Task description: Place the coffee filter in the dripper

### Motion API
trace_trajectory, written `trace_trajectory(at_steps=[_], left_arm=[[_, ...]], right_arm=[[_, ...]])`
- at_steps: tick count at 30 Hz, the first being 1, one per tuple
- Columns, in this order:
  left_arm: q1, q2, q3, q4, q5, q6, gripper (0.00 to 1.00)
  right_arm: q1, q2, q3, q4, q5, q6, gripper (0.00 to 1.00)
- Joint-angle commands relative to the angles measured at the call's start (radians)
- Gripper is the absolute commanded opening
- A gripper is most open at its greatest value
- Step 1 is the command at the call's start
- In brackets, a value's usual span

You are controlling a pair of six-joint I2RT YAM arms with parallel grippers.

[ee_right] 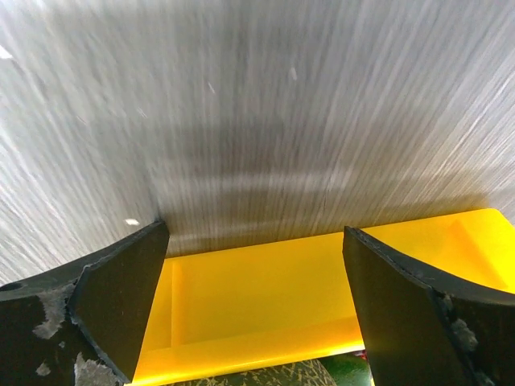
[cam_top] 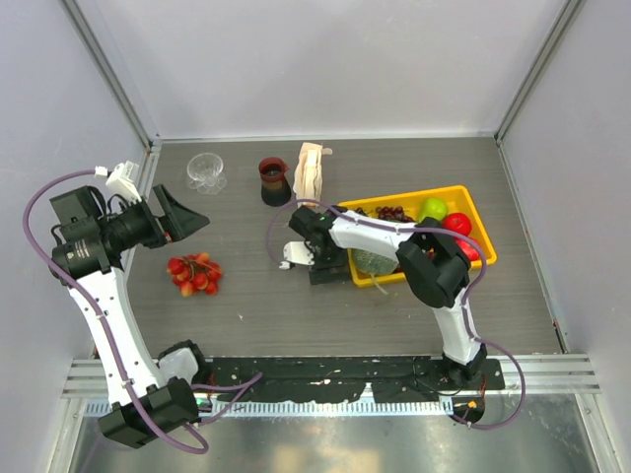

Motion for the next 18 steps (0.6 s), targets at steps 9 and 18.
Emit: trace_trajectory(at_steps=[9,18], left_arm=[[0.008,-0.016,-0.022,0.02,0.037,0.006,0.99],[0.008,0.002,-0.01,0.029,-0.024,0.092,0.99]], right_arm=[[-0.34,-0.101,-0.042,-0.006,0.045,-0.144,0.96],[-0.44,-0.151,-0.063,-0.021,0.052,-0.193,0.96]])
